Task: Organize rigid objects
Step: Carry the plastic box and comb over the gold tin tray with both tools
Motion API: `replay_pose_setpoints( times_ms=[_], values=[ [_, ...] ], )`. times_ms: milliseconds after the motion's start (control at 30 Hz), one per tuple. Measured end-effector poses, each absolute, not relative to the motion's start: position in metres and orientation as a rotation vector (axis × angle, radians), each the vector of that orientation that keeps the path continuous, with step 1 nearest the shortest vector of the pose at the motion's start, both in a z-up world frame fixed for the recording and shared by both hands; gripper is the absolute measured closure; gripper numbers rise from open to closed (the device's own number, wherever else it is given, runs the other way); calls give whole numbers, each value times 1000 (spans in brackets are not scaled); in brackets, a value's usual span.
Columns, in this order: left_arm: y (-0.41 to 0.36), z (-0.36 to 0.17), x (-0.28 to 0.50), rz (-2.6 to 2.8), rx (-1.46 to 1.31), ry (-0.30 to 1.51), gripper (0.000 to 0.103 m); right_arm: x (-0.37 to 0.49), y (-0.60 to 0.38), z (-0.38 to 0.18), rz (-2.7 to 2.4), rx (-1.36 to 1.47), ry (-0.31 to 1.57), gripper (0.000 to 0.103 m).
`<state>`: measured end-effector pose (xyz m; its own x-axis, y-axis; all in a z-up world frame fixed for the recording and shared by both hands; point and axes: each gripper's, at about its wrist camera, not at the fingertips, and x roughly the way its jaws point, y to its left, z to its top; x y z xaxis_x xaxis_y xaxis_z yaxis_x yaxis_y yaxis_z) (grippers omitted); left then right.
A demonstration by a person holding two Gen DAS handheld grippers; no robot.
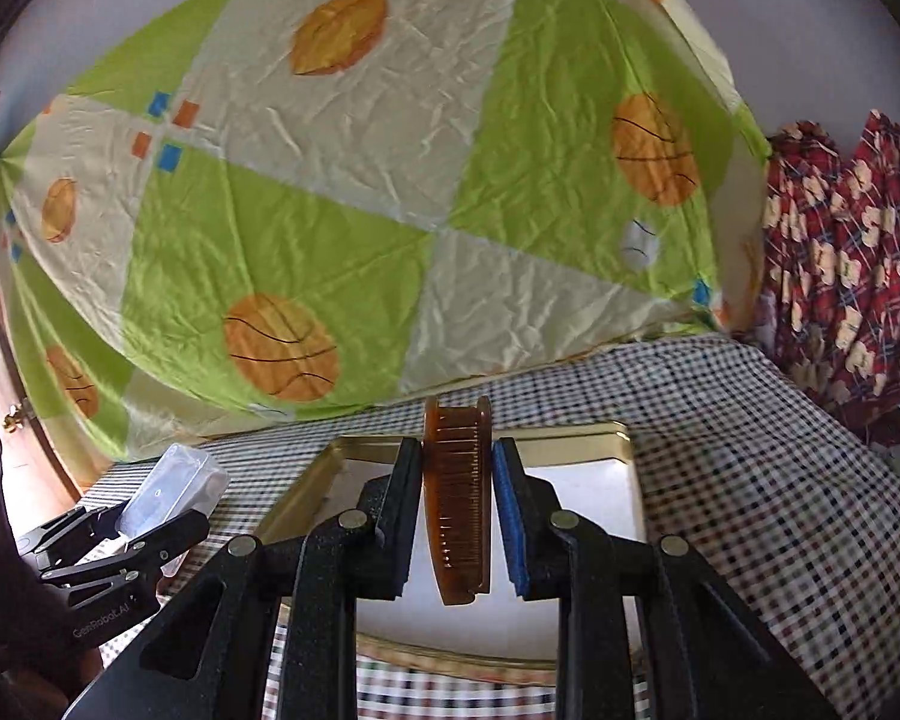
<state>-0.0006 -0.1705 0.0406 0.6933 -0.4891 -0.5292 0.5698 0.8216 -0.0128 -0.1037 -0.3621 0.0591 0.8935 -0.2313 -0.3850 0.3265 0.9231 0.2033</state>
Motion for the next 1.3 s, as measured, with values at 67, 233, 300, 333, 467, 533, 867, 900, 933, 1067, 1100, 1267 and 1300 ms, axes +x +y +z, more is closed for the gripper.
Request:
replay_pose_setpoints(
  times_ms=[67,233,300,333,467,533,867,900,933,1067,1100,1267,1300],
  values=[
    [-190,35,2,-606,164,552,49,-102,-368,51,-319,254,377,77],
    [-231,22,9,-635,177,578,49,-96,-387,38,-351,257,387,77],
    [-243,17,10,-633,189,581,49,-92,-391,34,-372,253,390,77],
    [-247,14,11,-632,192,584,49,-91,-392,32,-380,252,392,77],
    [-259,1,13,-634,210,605,49,-84,-395,22,-414,250,398,77],
    [-261,-4,15,-633,223,608,49,-81,-396,17,-430,252,400,77],
    [-270,-19,15,-630,285,615,49,-71,-384,11,-449,186,402,76],
    [-270,-21,16,-629,288,623,49,-69,-384,11,-451,179,405,76],
    [-270,-22,18,-629,286,634,49,-68,-384,11,-450,172,408,76],
    [-268,-26,26,-630,261,683,49,-62,-383,10,-453,163,414,76],
    [-269,-27,28,-631,259,698,49,-61,-384,10,-446,169,416,76],
    [-267,-32,33,-605,250,737,44,-54,-391,7,-406,225,439,46],
    [-267,-32,33,-600,248,737,40,-56,-391,7,-409,229,425,29]
  ],
)
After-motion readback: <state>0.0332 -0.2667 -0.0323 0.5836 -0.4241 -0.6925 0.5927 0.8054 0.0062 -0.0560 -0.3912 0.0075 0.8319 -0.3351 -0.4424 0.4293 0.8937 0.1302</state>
